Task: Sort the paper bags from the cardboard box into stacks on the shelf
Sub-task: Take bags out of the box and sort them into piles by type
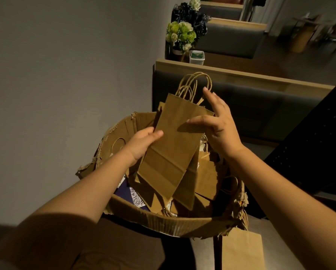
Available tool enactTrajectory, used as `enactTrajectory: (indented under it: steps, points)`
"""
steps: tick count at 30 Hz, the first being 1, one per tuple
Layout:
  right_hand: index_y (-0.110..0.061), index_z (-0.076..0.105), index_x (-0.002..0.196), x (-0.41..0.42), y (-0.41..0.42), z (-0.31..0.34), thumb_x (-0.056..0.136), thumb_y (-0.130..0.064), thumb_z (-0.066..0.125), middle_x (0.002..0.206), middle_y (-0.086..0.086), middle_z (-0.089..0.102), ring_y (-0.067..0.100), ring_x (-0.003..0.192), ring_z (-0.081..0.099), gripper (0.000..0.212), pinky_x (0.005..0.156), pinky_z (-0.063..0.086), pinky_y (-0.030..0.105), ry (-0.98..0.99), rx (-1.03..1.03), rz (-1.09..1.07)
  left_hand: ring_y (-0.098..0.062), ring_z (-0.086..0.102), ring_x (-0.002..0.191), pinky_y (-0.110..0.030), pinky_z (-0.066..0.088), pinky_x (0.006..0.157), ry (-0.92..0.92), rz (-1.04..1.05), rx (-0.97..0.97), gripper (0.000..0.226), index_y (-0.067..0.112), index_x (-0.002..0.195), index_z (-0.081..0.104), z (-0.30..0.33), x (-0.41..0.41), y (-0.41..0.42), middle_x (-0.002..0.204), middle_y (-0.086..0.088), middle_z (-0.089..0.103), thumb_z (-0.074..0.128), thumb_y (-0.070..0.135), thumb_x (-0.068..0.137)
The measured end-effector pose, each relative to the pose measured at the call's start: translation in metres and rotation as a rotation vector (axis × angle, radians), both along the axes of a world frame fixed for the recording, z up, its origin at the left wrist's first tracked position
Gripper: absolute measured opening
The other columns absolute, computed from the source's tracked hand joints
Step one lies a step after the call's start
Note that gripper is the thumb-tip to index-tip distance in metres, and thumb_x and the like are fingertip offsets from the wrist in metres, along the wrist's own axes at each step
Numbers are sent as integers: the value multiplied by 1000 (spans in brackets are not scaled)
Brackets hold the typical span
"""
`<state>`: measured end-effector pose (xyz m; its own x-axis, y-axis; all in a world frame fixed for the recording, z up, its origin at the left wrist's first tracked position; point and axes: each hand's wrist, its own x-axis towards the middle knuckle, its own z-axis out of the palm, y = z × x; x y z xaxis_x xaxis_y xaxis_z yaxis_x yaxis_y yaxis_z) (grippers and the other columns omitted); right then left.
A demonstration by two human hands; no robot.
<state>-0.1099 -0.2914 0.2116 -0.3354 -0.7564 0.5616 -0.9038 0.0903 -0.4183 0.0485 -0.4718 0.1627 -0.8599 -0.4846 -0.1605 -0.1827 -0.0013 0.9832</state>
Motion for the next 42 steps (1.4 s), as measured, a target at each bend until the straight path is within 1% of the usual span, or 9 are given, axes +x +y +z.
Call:
enactTrajectory:
  steps: [9,11,16,20,22,26,29,32,42]
  points:
    - [-39,68,95,16,-9,-18,83,14,52,154,-15,20,13,146,17,57,116,26,49,-352,-144,-19,-22,64,108,-45,50,97,16,158,73,53,24,125,59,-17,8,-12,121,-2,66,75,43,78]
    - [-38,69,93,20,-14,-16,85,13,51,154,-16,21,5,144,20,55,115,29,36,-415,-152,-3,-22,64,109,-45,49,98,-57,65,141,64,23,125,59,-18,12,-14,118,-3,68,78,51,70]
    - [-37,72,94,25,-24,-18,82,-16,74,151,-16,23,17,142,31,24,108,37,30,-510,-203,40,-22,68,95,-37,54,85,-64,-50,323,37,13,108,65,-30,17,-11,98,-5,75,76,24,74]
    - [-30,70,102,29,-26,-28,82,-15,74,156,-5,23,-11,131,27,25,96,30,1,-585,-178,-28,-21,70,88,-39,55,81,-59,-69,419,36,14,109,66,-34,19,-16,99,-7,74,73,19,74]
    - [-30,65,119,28,-27,-35,86,-16,70,159,-6,18,-2,137,26,36,101,27,9,-633,-145,-106,-23,70,91,-41,54,86,-88,-74,396,34,15,111,67,-35,20,-20,102,-9,74,75,19,78]
    - [-30,28,149,28,-35,-59,98,-18,53,160,-3,16,15,144,22,58,107,26,27,-723,-15,-385,-28,67,98,-43,53,89,-103,103,252,19,20,106,67,-38,19,-31,108,-10,72,66,24,88]
    - [-16,39,140,32,-38,-88,99,-18,49,130,12,54,21,102,60,43,83,50,33,-908,419,-444,-28,64,104,-43,51,93,-75,296,186,22,21,116,62,-44,17,-42,115,-10,68,61,26,95]
    - [-9,50,127,47,-38,-114,94,-23,59,105,5,58,20,94,61,37,83,55,32,-813,978,-325,-24,59,110,-47,46,100,-114,379,29,40,23,132,51,-48,20,-51,121,-2,63,59,33,94]
    - [-10,53,100,71,-54,-130,80,-35,77,82,2,54,21,85,58,40,55,44,24,-640,1062,-329,-27,37,139,-45,33,113,-221,536,-384,64,16,153,22,-42,23,-41,153,-6,37,51,33,98]
